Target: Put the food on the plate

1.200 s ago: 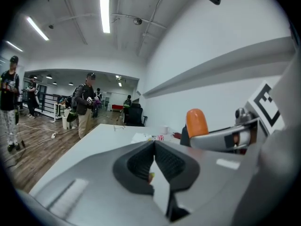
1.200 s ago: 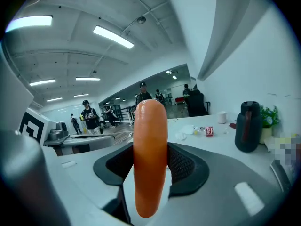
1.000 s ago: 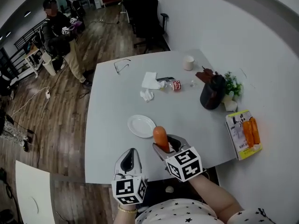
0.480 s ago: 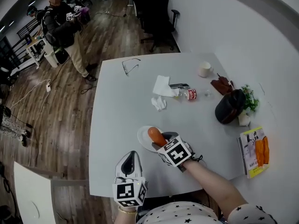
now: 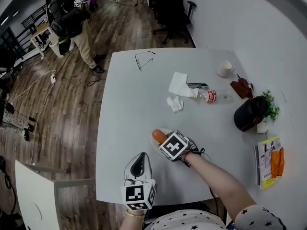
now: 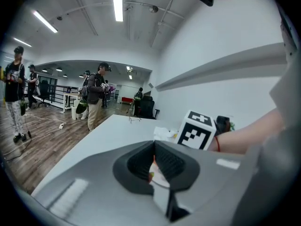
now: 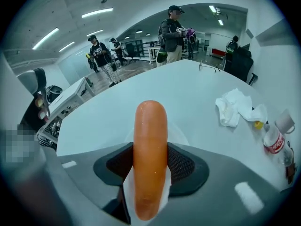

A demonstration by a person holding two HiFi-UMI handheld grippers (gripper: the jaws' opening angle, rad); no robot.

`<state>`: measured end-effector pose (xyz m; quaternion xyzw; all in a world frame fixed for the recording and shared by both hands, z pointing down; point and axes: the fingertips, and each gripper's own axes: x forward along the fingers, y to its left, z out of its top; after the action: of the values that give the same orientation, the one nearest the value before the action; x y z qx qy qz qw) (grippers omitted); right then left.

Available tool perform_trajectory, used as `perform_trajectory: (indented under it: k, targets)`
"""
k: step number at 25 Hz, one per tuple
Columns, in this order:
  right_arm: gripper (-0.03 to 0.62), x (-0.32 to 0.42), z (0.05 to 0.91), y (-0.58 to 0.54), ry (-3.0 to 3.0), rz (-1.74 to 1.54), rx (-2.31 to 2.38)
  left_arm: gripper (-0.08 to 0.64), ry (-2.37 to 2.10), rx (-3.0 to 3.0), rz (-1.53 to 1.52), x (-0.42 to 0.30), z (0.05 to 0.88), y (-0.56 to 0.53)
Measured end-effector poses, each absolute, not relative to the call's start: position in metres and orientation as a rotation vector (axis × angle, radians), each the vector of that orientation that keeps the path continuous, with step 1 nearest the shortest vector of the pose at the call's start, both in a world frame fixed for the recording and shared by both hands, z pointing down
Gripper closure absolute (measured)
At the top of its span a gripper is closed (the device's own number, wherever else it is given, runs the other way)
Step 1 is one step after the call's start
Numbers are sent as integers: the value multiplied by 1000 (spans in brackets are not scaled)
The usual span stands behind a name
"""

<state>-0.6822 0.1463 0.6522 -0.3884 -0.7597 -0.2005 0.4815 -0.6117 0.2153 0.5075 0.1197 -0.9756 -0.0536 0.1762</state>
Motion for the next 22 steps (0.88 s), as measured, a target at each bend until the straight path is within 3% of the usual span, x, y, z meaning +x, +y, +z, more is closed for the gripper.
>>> perform_trajectory:
  k: [13, 22]
  targets:
    - [370, -696, 667, 158, -1890, -509, -926, 552, -2736, 367, -133, -611, 511, 211]
    - [358, -662, 603, 148, -2154, -298, -949, 552, -2756, 377, -129, -596, 493, 199]
